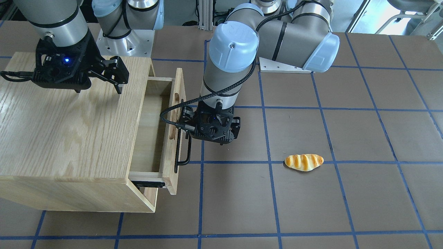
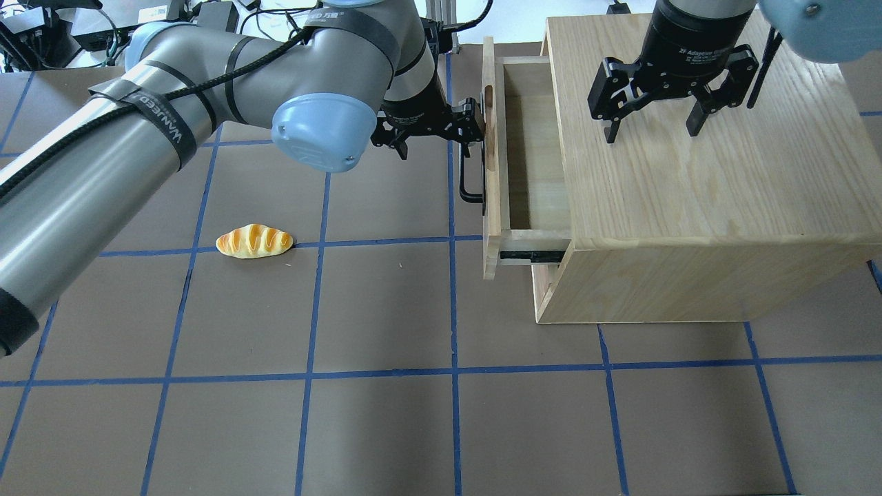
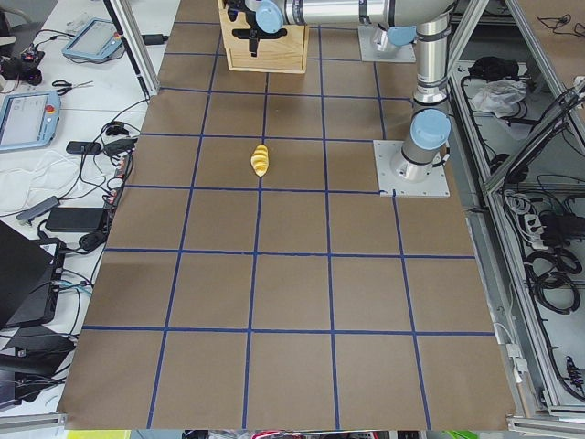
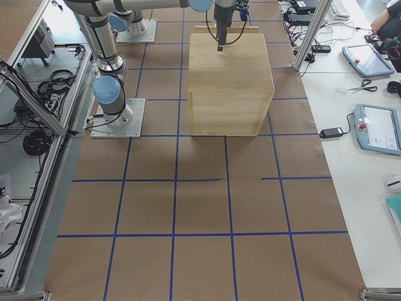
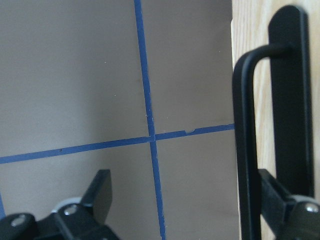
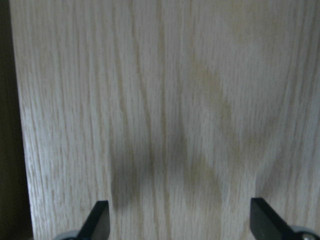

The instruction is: Open upper drawer

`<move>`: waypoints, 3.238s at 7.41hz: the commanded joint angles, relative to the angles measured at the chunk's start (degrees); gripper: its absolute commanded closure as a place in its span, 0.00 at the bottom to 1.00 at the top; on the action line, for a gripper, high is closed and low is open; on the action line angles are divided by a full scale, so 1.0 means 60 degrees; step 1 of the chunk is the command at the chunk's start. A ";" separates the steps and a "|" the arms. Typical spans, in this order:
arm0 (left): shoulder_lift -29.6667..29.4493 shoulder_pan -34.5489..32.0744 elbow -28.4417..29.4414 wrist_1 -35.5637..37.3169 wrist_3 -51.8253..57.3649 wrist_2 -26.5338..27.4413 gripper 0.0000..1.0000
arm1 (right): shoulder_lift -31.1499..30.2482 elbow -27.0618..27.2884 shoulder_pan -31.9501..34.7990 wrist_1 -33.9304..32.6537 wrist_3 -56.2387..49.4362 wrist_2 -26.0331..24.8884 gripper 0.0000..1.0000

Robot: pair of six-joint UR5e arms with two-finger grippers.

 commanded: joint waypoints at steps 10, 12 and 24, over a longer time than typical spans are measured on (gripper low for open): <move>0.0017 0.0490 0.0064 -0.0298 0.0683 0.0295 0.00 | 0.0000 0.0000 0.0004 0.0000 0.0003 0.0000 0.00; 0.0061 0.0563 0.0078 -0.0341 0.0960 0.0295 0.00 | 0.0000 0.0000 0.0004 0.0000 0.0003 0.0000 0.00; 0.1012 0.1148 0.0635 -0.1864 0.1137 0.1532 0.00 | 0.0000 0.0015 0.0004 0.0000 -0.0011 0.0000 0.00</move>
